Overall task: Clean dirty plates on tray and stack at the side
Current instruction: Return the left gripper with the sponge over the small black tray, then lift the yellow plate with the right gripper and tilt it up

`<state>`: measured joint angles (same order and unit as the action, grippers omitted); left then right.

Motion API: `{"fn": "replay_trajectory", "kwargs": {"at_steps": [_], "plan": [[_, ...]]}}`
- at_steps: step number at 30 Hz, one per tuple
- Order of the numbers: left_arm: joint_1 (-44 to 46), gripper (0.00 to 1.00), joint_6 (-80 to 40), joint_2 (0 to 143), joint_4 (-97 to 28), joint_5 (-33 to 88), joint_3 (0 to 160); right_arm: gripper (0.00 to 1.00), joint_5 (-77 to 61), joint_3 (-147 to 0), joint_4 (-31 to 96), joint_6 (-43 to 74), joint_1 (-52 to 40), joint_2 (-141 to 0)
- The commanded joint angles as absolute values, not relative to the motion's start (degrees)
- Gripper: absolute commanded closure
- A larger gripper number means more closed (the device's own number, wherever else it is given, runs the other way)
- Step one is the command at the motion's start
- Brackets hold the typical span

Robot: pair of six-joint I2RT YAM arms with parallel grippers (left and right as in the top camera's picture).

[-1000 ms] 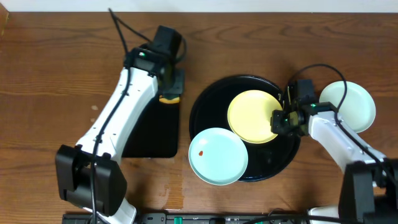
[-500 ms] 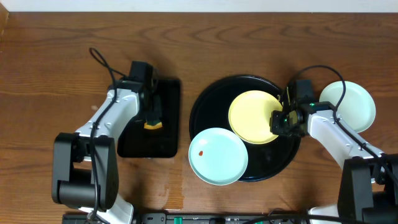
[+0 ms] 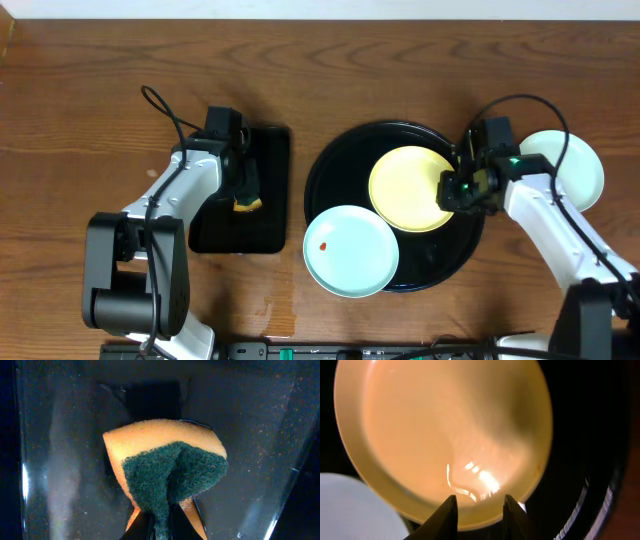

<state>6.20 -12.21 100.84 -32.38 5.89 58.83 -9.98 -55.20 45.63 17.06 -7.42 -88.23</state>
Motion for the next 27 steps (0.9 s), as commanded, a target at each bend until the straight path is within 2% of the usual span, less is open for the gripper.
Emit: {"fn": "replay_trajectory", "kwargs": {"at_steps": [1, 11, 18, 21, 25, 27], "plan": [[6.2, 0.91, -12.7, 100.9, -32.0, 6.7, 58.0, 0.71, -6.2, -53.3, 46.5, 21.5, -5.7, -88.6], [6.2, 0.91, -12.7, 100.9, -32.0, 6.7, 58.0, 0.7, -6.5, -46.0, 32.9, 24.2, -5.7, -89.4], [6.2, 0.91, -12.7, 100.9, -32.0, 6.7, 58.0, 0.71, -6.9, -45.5, 32.1, 24.6, -6.0, -91.1], [6.2, 0.91, -12.7, 100.9, -32.0, 6.7, 58.0, 0.75, -6.9, -44.8, 31.4, 26.0, -6.0, -93.4], [6.2, 0.91, -12.7, 100.9, -32.0, 6.7, 58.0, 0.97, -6.6, -44.7, 29.3, 24.7, -6.0, -95.0], [6.2, 0.91, -12.7, 100.9, -32.0, 6.7, 58.0, 0.99, -5.2, -45.8, 29.3, 23.3, -5.9, -94.5]]}}
